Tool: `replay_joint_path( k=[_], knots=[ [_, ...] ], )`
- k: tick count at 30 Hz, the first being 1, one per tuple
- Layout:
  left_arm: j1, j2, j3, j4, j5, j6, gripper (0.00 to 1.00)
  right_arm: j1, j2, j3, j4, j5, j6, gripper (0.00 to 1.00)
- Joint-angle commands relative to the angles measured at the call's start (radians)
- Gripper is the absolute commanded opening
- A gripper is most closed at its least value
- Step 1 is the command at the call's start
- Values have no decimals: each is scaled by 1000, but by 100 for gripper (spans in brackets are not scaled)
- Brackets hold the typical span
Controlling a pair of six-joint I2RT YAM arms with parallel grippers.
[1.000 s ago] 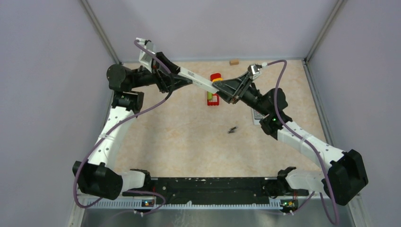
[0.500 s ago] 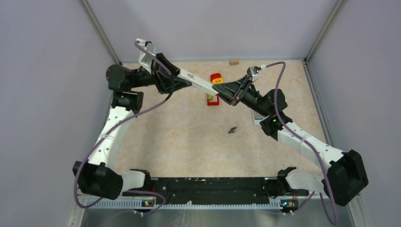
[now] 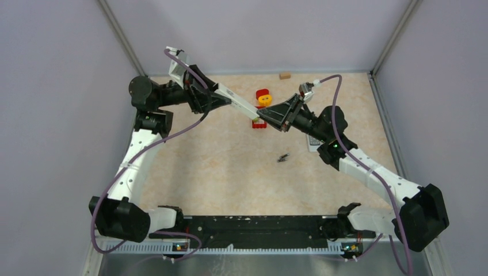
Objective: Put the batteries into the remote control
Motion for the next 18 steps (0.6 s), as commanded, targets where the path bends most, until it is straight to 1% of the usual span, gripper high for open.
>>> replay_joint_path(
  k=[1,3,9,13,18],
  knots=[
    [6,-36,7,39,-34,28,0,-10,-16,25,11,-39,-21,31],
    [6,-40,3,38,-33,30,0,-10,-6,25,55,-53,9,27],
    [6,-48,-5,9,-36,57,0,-10,15,26,136,-84,72,20],
    [9,-55,-5,-42,-39,101,0,-11,4,30,117,-81,73,11],
    [15,-58,-10,-69,-35,123,0,-10,-1,37,78,-68,49,1]
  ],
)
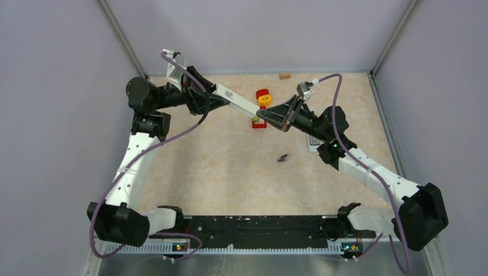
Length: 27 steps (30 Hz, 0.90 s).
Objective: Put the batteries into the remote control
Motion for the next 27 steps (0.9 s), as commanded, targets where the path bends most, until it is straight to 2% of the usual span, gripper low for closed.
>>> replay_joint_path(
  k=[1,10,15,20,27],
  knots=[
    [8,-27,-3,-8,-19,48,0,-9,-9,35,12,-11,-12,0],
    [31,-45,-45,-56,-21,82,0,-17,-43,-43,126,73,-10,0],
    [46,-66,-111,-67,-46,83,0,-29,-96,-93,116,133,-36,0],
    [49,-91,-198,-108,-95,92,0,-50,-176,-155,-7,225,-99,0],
    [49,-116,-298,-126,-154,88,0,-75,-303,-259,-325,370,-235,0]
  ],
)
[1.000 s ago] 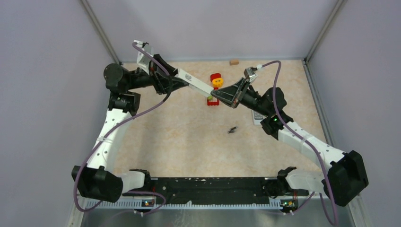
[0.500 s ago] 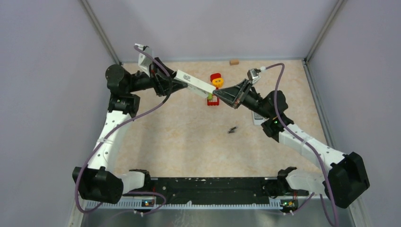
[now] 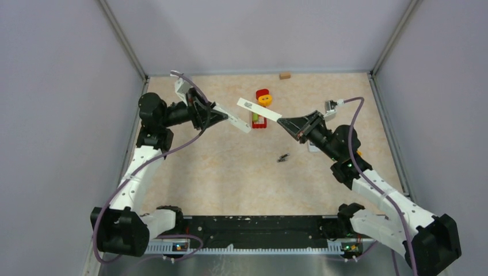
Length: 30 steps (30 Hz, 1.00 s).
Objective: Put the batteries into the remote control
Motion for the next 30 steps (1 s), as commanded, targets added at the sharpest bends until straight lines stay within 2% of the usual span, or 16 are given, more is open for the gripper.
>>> replay_joint_path(
  k=[1,9,12,16,17,18,19,20,21,23,25,27,30],
  knots=[
    [4,-29,-34,15,-55,8,0,-20,-77,-62,-217,141,-120,0],
    [1,38,-11,98,-9,-78,0,-39,-105,-167,-390,365,-212,0],
    [-7,53,-16,155,10,-120,0,-47,-67,-185,-430,447,-238,0],
    [-18,56,-16,171,19,-130,0,-53,24,-191,-417,482,-312,0],
    [-19,55,-16,174,23,-132,0,-56,43,-190,-418,480,-331,3],
    [-21,54,-17,176,25,-134,0,-61,58,-183,-424,469,-344,10],
    [-21,51,-17,176,28,-135,0,-65,71,-168,-439,461,-358,24],
    [-22,49,-17,177,30,-133,0,-67,77,-156,-479,468,-367,30],
    [-23,48,-17,177,31,-134,0,-67,79,-128,-527,487,-371,45],
    [-24,48,-17,178,38,-136,0,-67,66,-76,-611,516,-396,58],
    [-26,48,-15,180,42,-136,0,-67,34,-22,-665,517,-451,66],
    [-29,50,-13,184,49,-140,0,-67,-1,25,-661,453,-531,70],
    [-42,56,-7,203,70,-156,0,-67,-33,74,-522,162,-669,71]
  ],
)
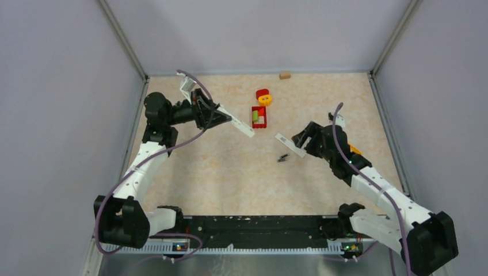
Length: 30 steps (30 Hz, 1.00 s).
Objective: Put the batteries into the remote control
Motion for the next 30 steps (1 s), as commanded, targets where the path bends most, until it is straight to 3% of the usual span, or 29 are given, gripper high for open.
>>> replay_joint_path(
  k=[1,3,5,11,23,25,28,29,30],
  knots=[
    [-21,-7,33,88,46,-25,0,-7,-70,130,184,-389,-232,71],
    [-33,-7,38,93,68,-28,0,0,-64,150,353,-640,-265,72],
    [-46,-7,38,104,102,-32,0,27,-54,167,456,-775,-297,73],
    [-89,-20,40,117,164,-31,0,158,46,309,441,-889,-540,74],
    [-121,-54,46,117,165,-32,0,288,251,470,321,-1019,-712,70],
    [-126,-62,41,117,164,-31,0,289,256,467,328,-1031,-706,61],
    [-126,-75,37,116,147,-35,0,289,254,464,356,-1002,-676,28],
    [-126,-79,37,115,131,-42,5,289,245,456,379,-976,-654,23],
    [-126,-84,36,107,110,-46,17,289,233,448,403,-956,-641,18]
  ],
)
